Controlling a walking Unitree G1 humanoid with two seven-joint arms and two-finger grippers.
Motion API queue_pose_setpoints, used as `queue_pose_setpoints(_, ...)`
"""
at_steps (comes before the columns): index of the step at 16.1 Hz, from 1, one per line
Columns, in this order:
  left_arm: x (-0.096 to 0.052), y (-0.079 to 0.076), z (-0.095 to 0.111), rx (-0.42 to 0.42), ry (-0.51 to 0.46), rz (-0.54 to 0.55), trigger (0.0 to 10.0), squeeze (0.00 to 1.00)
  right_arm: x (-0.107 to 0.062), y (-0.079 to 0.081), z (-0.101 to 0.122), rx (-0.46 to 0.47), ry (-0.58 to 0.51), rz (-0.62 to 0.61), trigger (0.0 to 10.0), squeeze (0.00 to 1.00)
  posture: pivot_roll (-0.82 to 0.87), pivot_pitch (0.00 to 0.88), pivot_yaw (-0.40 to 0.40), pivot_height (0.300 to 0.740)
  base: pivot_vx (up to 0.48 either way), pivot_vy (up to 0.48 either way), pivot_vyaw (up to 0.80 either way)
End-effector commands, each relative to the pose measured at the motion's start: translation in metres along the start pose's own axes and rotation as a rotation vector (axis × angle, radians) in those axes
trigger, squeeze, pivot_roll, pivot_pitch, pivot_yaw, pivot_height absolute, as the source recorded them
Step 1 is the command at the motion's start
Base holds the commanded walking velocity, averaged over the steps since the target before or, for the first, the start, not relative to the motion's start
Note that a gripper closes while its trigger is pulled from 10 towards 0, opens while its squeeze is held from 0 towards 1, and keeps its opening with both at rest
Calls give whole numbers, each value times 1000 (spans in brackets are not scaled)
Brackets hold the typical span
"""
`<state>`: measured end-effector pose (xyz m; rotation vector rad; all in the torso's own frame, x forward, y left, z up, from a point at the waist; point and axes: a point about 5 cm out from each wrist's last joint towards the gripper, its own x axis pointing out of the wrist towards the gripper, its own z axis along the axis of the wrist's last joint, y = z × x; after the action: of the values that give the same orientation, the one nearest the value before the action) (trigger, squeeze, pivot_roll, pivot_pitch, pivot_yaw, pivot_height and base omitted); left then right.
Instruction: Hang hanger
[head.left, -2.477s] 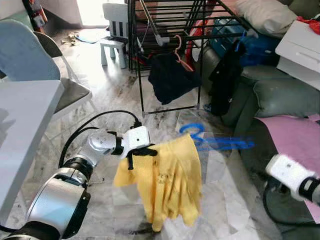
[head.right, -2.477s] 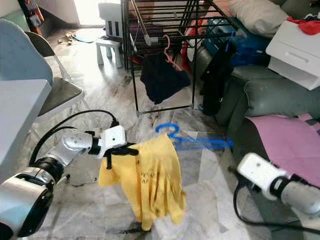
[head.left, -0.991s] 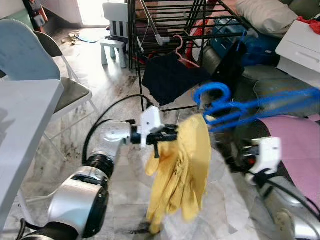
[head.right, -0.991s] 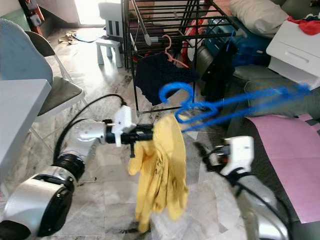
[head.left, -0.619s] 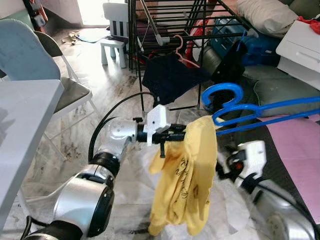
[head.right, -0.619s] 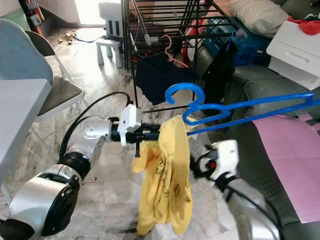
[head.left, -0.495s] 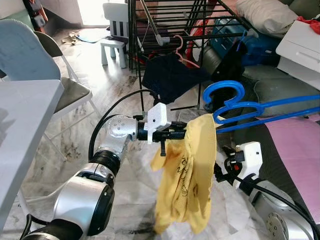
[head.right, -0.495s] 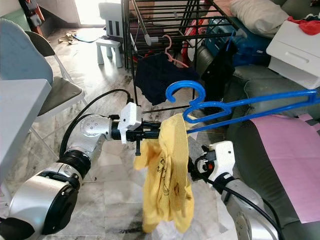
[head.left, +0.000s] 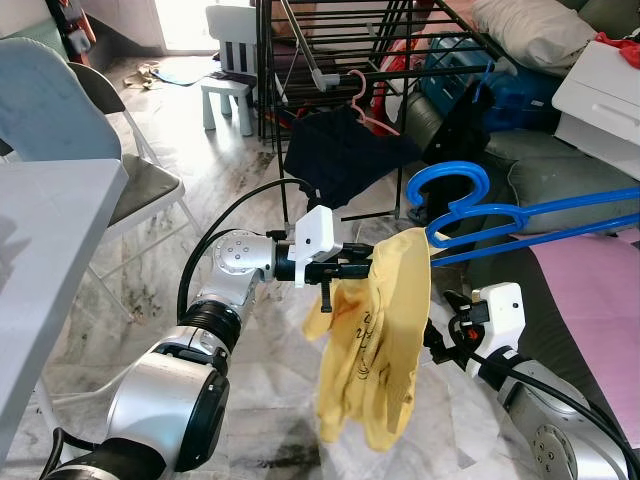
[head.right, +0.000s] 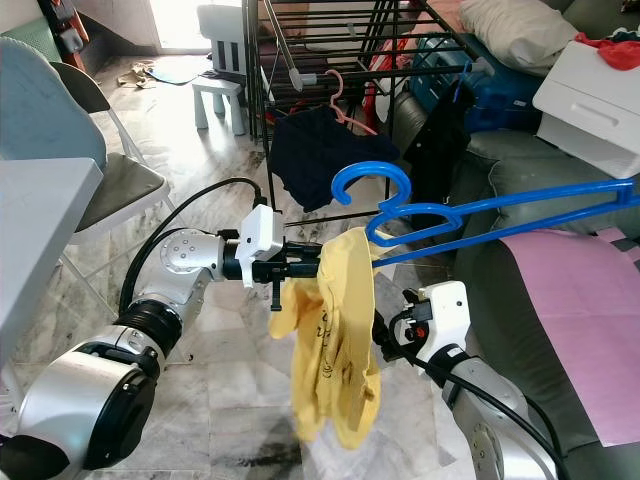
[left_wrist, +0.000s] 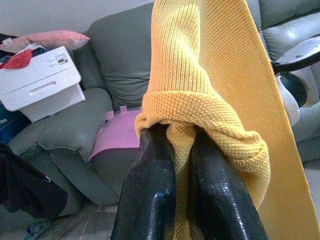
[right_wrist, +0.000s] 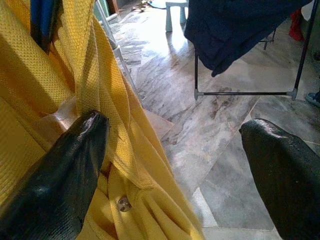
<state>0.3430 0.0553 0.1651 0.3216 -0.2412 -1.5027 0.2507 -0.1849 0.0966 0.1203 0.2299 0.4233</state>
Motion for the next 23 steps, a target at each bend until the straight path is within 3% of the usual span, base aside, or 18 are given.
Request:
queue_pose_setpoints(1,2,9,13,50,-38,17,0,0,-1,1,4,-4,-11,9,10000,0,-31,0,-29,740,0,0,0)
queue_pose_setpoints(6,2,10,14,52,-40,24,0,0,-1,3,4,-1,-8,21,10000,0,-33,0,-28,740,0,0,0)
queue_pose_setpoints(7,-10,10,-9,-49,29,252,0,0,-7,-3,20,-53,-119,-68,10000,0,-45,0,-25,740,0,0,0)
queue_pose_setpoints(11,-21,5,-26,-166,16,408,0,0,-4,0,11,-44,-110,-101,10000,0,-37,0,-36,740,0,0,0)
queue_pose_setpoints(13,-26,-6,-39,-218,18,458,0,0,-3,12,4,-22,-101,-87,10000,0,-38,0,-52,740,0,0,0)
queue_pose_setpoints(16,-29,-21,-51,-232,41,432,0,0,-6,13,-13,32,-53,-73,10000,0,-12,0,-80,740,0,0,0)
queue_pose_setpoints(18,-41,-49,-75,-311,85,474,0,0,-2,30,-37,96,9,-37,10000,0,-14,0,-84,740,0,0,0)
queue_pose_setpoints(20,-41,-74,-90,-337,132,458,0,0,-3,35,-58,97,57,-35,10000,0,0,0,-76,740,0,0,0)
queue_pose_setpoints(23,-45,-105,-120,-460,317,576,0,0,1,17,-103,140,173,-263,10000,0,-51,0,-31,740,0,0,0)
